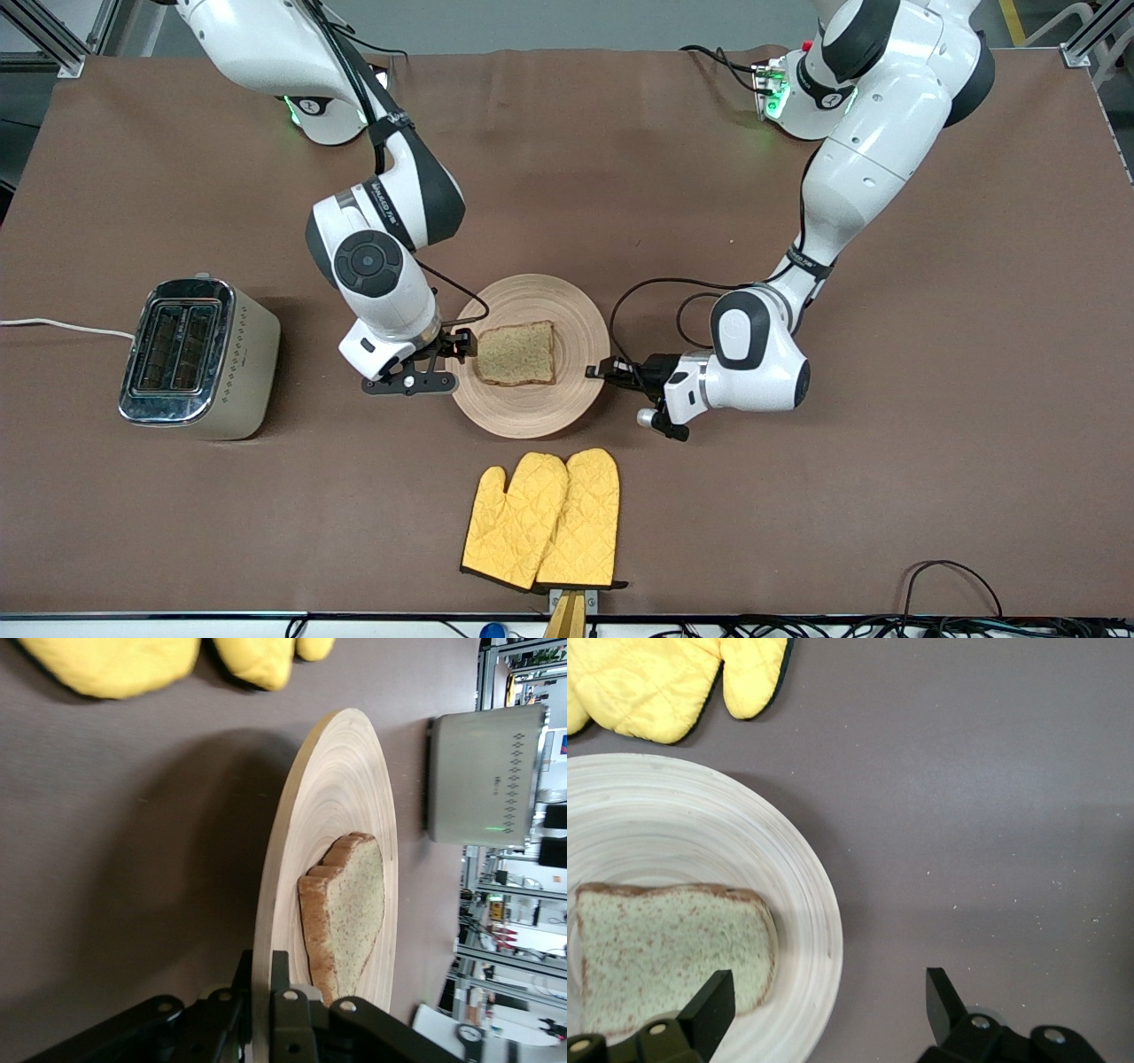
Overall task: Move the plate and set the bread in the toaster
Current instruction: 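Release the plate and withdraw the left gripper while the right gripper lowers to bread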
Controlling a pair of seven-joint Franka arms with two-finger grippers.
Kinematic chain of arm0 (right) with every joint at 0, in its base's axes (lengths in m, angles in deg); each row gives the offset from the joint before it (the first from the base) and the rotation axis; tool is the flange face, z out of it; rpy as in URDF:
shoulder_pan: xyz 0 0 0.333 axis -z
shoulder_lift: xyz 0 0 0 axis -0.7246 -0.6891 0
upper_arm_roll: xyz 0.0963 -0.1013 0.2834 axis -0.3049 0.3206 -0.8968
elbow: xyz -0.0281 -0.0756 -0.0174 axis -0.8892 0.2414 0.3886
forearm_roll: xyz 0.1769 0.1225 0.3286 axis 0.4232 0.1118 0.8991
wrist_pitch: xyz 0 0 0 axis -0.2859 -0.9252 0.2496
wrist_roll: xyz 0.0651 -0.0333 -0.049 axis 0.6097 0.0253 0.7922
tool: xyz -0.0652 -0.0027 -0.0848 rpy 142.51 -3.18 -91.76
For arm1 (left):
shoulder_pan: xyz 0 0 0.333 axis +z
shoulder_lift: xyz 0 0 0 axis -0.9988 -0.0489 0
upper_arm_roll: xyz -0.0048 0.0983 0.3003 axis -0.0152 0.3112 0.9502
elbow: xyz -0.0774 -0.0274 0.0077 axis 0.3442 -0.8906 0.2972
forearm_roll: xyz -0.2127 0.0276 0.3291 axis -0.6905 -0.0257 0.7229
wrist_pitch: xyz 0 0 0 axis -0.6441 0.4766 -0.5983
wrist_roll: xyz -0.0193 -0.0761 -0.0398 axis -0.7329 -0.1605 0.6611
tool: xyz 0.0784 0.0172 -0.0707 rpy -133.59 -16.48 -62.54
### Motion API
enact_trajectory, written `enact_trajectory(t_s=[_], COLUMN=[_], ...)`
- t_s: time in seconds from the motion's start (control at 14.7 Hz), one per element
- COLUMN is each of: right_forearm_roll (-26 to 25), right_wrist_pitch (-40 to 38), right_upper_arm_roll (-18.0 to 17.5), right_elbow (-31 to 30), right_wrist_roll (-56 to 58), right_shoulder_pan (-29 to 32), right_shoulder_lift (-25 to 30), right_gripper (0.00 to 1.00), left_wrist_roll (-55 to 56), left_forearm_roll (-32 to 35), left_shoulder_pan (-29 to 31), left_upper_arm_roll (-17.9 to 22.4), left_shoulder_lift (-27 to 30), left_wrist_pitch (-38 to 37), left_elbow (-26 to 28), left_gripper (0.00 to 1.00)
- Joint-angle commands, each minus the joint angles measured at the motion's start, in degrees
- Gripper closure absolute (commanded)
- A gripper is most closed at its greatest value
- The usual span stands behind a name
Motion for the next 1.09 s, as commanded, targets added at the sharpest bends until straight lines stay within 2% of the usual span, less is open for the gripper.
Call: enact_trajectory(t_s=[0.0, 0.14, 0.2, 0.41, 0.55, 0.68, 1.02], right_forearm_roll=[-1.13, -1.13, -1.13, -1.13, -1.13, -1.13, -1.3], right_wrist_pitch=[0.69, 1.83, 2.79, 6.83, 10.87, 15.0, 21.94], right_upper_arm_roll=[-0.39, -0.39, -0.39, -0.39, -0.39, -0.39, -0.3], right_elbow=[-2.17, -2.88, -3.58, -6.47, -8.85, -10.78, -14.21], right_wrist_roll=[-1.0, -1.61, -2.05, -2.41, -3.72, -6.96, -9.35], right_shoulder_pan=[-0.03, -0.65, -1.0, -1.62, -1.7, -2.84, -3.81], right_shoulder_lift=[0.59, 0.59, 0.68, 0.59, 0.59, 0.68, 0.51], right_gripper=[0.08, 0.09, 0.09, 0.12, 0.19, 0.26, 0.29], left_wrist_roll=[-3.02, -2.24, -2.14, 0.65, 2.85, 5.84, 12.08], left_forearm_roll=[-2.5, -2.23, -1.8, -1.45, -0.22, 5.21, 14.97], left_shoulder_pan=[0.43, 1.66, 2.53, 6.83, 10.35, 14.47, 21.6], left_upper_arm_roll=[-0.55, -0.37, -0.2, 1.03, 1.12, 1.04, 1.12], left_shoulder_lift=[0.27, 0.36, 0.45, 3.34, 5.72, 7.3, 12.04], left_wrist_pitch=[1.74, 1.65, 1.65, 0.95, -1.5, -2.3, -2.3], left_elbow=[2.36, 2.45, 2.28, 2.28, 2.19, 2.1, 1.66], left_gripper=[0.94, 0.57, 0.01, 0.0, 0.0, 0.0, 0.0])
